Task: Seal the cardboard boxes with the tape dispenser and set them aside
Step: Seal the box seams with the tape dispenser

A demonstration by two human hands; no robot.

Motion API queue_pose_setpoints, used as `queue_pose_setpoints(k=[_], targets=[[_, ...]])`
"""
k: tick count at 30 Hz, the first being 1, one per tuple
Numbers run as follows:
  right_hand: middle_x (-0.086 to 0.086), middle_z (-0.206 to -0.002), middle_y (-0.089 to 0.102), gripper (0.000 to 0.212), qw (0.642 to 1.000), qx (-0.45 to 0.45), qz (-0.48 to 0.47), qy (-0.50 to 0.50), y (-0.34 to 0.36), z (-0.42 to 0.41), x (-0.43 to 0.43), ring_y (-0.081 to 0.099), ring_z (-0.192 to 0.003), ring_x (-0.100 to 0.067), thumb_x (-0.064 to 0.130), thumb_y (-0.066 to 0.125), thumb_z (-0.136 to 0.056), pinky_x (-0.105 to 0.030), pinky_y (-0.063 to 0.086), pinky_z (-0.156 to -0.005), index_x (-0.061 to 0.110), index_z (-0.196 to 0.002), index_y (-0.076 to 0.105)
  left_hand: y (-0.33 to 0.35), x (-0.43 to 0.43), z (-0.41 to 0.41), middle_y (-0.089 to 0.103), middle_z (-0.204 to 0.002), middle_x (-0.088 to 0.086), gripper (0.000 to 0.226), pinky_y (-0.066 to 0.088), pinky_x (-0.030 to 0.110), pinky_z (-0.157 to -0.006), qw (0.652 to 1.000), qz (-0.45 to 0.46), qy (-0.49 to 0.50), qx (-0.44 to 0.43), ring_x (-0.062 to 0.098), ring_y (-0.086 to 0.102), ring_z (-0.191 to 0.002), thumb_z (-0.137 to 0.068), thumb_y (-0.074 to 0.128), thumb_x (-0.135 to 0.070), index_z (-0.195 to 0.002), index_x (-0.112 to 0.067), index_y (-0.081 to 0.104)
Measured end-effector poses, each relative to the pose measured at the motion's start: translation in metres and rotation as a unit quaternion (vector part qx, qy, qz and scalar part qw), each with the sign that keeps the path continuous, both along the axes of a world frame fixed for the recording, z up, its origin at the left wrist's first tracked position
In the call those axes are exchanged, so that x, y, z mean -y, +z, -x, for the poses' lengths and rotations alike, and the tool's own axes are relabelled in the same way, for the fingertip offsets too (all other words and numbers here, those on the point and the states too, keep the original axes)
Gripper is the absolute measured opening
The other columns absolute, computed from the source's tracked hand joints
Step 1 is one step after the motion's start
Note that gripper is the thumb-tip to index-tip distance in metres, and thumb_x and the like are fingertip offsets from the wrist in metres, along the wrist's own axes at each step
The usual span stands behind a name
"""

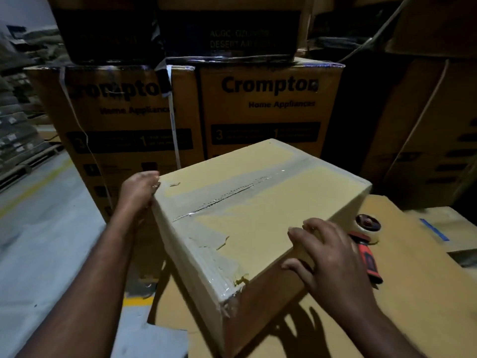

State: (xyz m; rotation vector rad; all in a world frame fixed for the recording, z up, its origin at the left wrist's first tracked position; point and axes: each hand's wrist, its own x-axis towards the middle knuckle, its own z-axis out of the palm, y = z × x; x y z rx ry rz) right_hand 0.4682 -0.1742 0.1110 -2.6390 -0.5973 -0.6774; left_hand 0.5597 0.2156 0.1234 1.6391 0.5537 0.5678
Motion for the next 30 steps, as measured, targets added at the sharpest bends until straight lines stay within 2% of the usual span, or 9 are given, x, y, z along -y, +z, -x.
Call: queue_pose_setpoints(k=[3, 7, 10, 14, 17, 21, 24, 28, 30], targets=[[0.0, -0.12, 0.053, 0.056, 0.984, -0.047, -0.164, -0.05, -0.026, 0.02, 0.009, 0.055, -0.109, -0.022, 0.037, 0.083, -0.076, -0.034, 0.048, -0.082, 0.025, -0.126, 0.062, -0.005, 0.004, 0.033, 0.067, -0.117, 0.005, 0.026, 0.044, 0.035, -0.08, 0.997, 0.064, 0.023, 0.021, 0.023, 0.059, -0.104, -0.098, 0.061, -0.023, -0.122, -0.018, 0.069], [0.016, -0.121, 0.059, 0.035, 0.88, -0.207, -0.428, -0.004, -0.037, 0.073, 0.012, 0.059, -0.115, -0.007, 0.058, 0.064, -0.082, -0.014, 0.048, -0.082, 0.051, -0.115, 0.054, -0.009, 0.025, 0.072, 0.066, -0.124, 0.003, 0.028, 0.039, 0.038, -0.086, 0.991, 0.129, 0.001, -0.028, 0.024, 0.055, -0.114, -0.096, 0.061, -0.037, -0.118, -0.021, 0.07], [0.019, -0.161, 0.022, 0.095, 0.848, -0.311, -0.42, 0.089, -0.041, 0.102, 0.011, 0.021, -0.148, 0.0, 0.092, 0.058, -0.06, -0.028, 0.036, -0.11, 0.065, -0.144, 0.022, -0.014, 0.043, 0.089, 0.065, -0.13, 0.001, 0.033, 0.044, 0.037, -0.093, 0.988, 0.152, -0.009, -0.011, 0.023, 0.057, -0.118, -0.094, 0.062, -0.046, -0.117, -0.024, 0.071], [0.015, -0.157, -0.034, 0.133, 0.871, -0.353, -0.326, 0.105, -0.031, 0.115, 0.005, -0.02, -0.147, -0.004, 0.091, 0.065, -0.052, -0.03, 0.009, -0.118, 0.06, -0.13, -0.038, -0.008, 0.071, 0.111, 0.056, -0.123, -0.004, 0.038, 0.038, 0.036, -0.098, 0.989, 0.146, 0.009, 0.028, 0.019, 0.05, -0.117, -0.099, 0.059, -0.04, -0.132, -0.021, 0.064], [0.009, -0.165, -0.019, 0.122, 0.873, -0.31, -0.368, 0.082, -0.014, 0.108, 0.014, -0.005, -0.152, -0.011, 0.068, 0.07, -0.068, -0.034, 0.015, -0.119, 0.051, -0.148, -0.021, -0.006, 0.084, 0.126, 0.056, -0.122, -0.005, 0.042, 0.04, 0.038, -0.102, 0.988, 0.143, 0.001, 0.06, 0.02, 0.051, -0.122, -0.101, 0.059, -0.038, -0.136, -0.017, 0.061], [0.005, -0.166, 0.014, 0.068, 0.897, -0.231, -0.365, 0.094, -0.004, 0.097, 0.036, 0.008, -0.153, -0.015, 0.046, 0.068, -0.089, -0.046, 0.03, -0.119, 0.055, -0.141, 0.026, 0.0, 0.093, 0.143, 0.067, -0.126, 0.002, 0.04, 0.046, 0.046, -0.108, 0.985, 0.137, 0.03, 0.101, 0.024, 0.06, -0.122, -0.09, 0.069, -0.039, -0.124, -0.017, 0.071], [0.003, -0.163, 0.023, 0.055, 0.904, -0.216, -0.353, 0.106, -0.001, 0.096, 0.045, 0.035, -0.138, -0.014, 0.048, 0.065, -0.091, -0.043, 0.036, -0.115, 0.061, -0.132, 0.03, 0.014, 0.098, 0.153, 0.073, -0.115, 0.003, 0.031, 0.052, 0.047, -0.102, 0.98, 0.14, 0.05, 0.133, 0.024, 0.066, -0.112, -0.082, 0.073, -0.038, -0.107, -0.021, 0.076], [0.011, -0.151, 0.035, 0.056, 0.903, -0.199, -0.36, 0.125, 0.002, 0.103, 0.054, 0.043, -0.114, 0.011, 0.033, 0.066, -0.093, -0.009, 0.04, -0.094, 0.047, -0.136, 0.032, 0.039, 0.114, 0.169, 0.071, -0.106, -0.006, 0.016, 0.051, 0.034, -0.09, 0.975, 0.115, 0.06, 0.181, 0.013, 0.065, -0.105, -0.094, 0.068, -0.028, -0.108, -0.024, 0.074], [0.012, -0.149, 0.036, 0.057, 0.901, -0.185, -0.371, 0.128, 0.009, 0.104, 0.063, 0.044, -0.117, 0.01, 0.028, 0.066, -0.093, -0.022, 0.042, -0.105, 0.043, -0.137, 0.033, 0.053, 0.127, 0.174, 0.071, -0.103, -0.007, 0.013, 0.053, 0.032, -0.087, 0.972, 0.111, 0.064, 0.198, 0.011, 0.066, -0.101, -0.094, 0.068, -0.027, -0.106, -0.024, 0.074]])
